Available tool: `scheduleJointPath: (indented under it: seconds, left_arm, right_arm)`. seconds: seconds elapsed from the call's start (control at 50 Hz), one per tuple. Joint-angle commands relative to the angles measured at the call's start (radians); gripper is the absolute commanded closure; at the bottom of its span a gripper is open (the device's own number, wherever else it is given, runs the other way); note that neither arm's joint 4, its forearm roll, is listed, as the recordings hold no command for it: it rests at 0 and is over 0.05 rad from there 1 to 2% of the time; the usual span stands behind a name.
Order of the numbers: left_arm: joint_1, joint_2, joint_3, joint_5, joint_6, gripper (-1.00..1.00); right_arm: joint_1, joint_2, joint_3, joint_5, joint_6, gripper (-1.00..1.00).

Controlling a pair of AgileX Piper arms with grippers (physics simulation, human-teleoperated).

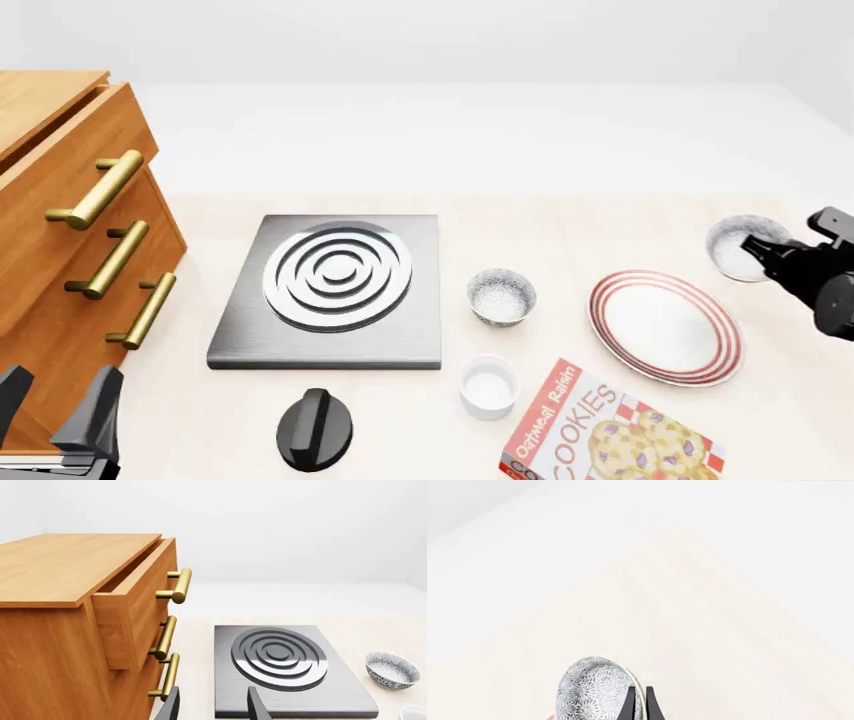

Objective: Pick the akita bowl next to the plate and place it on the plate.

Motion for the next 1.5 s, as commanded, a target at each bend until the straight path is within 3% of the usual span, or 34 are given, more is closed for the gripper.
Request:
scheduleJointPath:
  seconds: [0.02,0.74,1.5]
  left_arm:
    - [0.000,0.000,0.000,0.000,0.000,-1.00]
    - [0.000,0.000,0.000,0.000,0.000,-1.00]
    - [0.000,0.000,0.000,0.000,0.000,-1.00]
  right_arm:
    - [0.043,-0.073,0.040,0.012,0.018,1.00]
    - [0.175,-0.191,0.169,-0.003,0.033,1.00]
    - [0.203,-0.104,0.219,-0.077,0.039,1.00]
